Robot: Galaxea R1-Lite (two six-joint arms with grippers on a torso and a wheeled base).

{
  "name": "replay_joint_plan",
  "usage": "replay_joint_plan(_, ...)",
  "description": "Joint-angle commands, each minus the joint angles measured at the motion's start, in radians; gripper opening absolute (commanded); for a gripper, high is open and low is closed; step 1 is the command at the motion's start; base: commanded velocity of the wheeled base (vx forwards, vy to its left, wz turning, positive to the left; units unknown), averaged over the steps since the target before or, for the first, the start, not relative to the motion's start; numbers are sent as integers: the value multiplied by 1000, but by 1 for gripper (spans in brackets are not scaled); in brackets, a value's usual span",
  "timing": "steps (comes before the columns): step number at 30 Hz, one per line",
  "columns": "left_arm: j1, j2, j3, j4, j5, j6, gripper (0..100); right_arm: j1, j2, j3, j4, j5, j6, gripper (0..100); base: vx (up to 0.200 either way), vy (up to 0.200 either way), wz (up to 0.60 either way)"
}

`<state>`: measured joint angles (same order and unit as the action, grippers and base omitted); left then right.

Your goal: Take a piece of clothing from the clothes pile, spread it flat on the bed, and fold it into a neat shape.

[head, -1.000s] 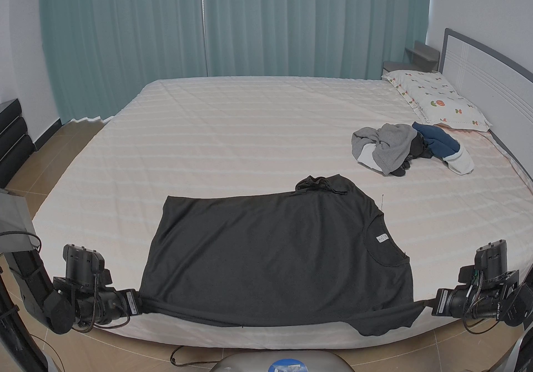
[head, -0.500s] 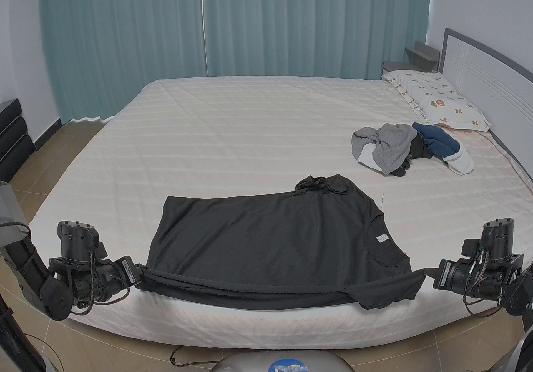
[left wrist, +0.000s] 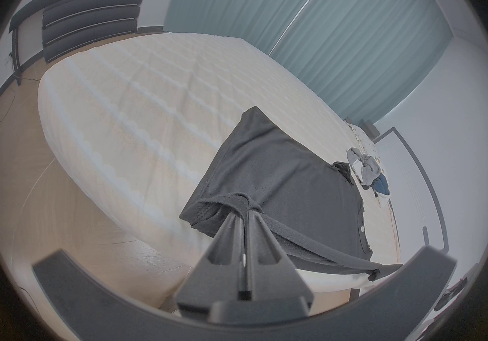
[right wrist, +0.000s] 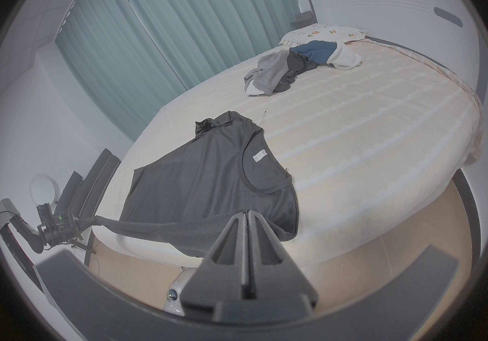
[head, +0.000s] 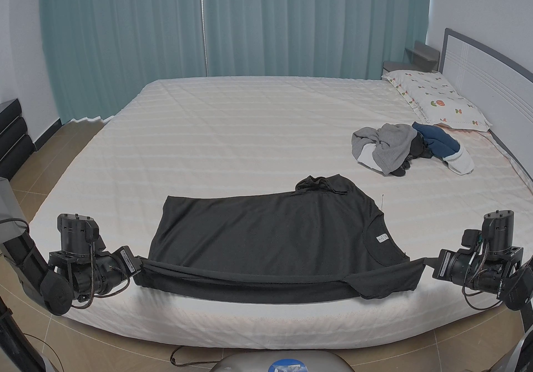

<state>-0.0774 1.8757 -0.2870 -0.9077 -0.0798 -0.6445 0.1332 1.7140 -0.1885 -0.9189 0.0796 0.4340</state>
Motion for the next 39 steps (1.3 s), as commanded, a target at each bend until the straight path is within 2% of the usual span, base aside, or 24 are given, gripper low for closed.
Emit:
replay_joint_plan(1,-7,3,6,1,-2,0,0,0,-1,11,0,2,0,0,0,0,0)
replay_joint_plan(9,1,71,-58,0,2,-14,0,-1,47,-14,-3,8,2,0,0,0,0)
replay_joint_plan(16,-1,140,-156,3,5,-115,0,0,162,-129,-3,8,57,0,0,0,0)
replay_joint_plan(27,-1,255,-245,4,5,-127,0,-4,322,-273,-5,6,78,0,0,0,0)
replay_joint_plan(32,-2,312,-317,4,6,-190,0,-7,380,-318,-6,-1,132,0,0,0,0)
replay_joint_plan(39,-1,356,-353,4,6,-199,0,-9,434,-344,-52,-3,192,0,0,0,0)
